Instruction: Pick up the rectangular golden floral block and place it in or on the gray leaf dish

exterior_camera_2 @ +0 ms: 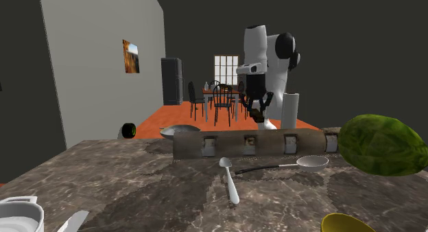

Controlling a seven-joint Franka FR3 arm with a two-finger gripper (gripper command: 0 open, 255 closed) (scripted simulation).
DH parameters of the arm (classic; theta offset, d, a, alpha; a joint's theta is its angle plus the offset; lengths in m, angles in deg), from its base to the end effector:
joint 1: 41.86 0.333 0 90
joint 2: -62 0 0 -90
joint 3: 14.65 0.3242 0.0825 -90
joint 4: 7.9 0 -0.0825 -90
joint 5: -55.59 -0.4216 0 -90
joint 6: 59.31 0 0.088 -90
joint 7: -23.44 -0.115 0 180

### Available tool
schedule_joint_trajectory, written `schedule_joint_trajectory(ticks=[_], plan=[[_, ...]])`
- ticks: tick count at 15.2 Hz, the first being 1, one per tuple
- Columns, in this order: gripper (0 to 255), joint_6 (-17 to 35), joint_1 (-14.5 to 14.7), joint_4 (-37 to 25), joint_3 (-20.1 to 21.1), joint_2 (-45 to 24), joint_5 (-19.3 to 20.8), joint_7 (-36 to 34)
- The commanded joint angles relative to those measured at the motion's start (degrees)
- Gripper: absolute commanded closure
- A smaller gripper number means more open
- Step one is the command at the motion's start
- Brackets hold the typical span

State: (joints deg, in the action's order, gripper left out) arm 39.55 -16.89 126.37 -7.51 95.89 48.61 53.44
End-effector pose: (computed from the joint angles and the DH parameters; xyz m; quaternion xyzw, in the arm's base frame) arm 0.3324 0.2295 0.5340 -0.8671 -0.4973 0.0149 0.0252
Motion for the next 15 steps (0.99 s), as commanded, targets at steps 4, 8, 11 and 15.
schedule_joint_trajectory(ticks=[4,8,11,15], plan=[[255,-0.8,-1.6,-3.7,-2.8,-3.2,1.9,3.4],[255,-0.3,-3.6,-7.8,-6.3,-8.1,4.0,8.0],[255,-0.1,-4.9,-11.6,-8.8,-12.2,5.1,11.4],[255,-0.2,-6.4,-17.5,-11.9,-18.2,6.0,15.9]])
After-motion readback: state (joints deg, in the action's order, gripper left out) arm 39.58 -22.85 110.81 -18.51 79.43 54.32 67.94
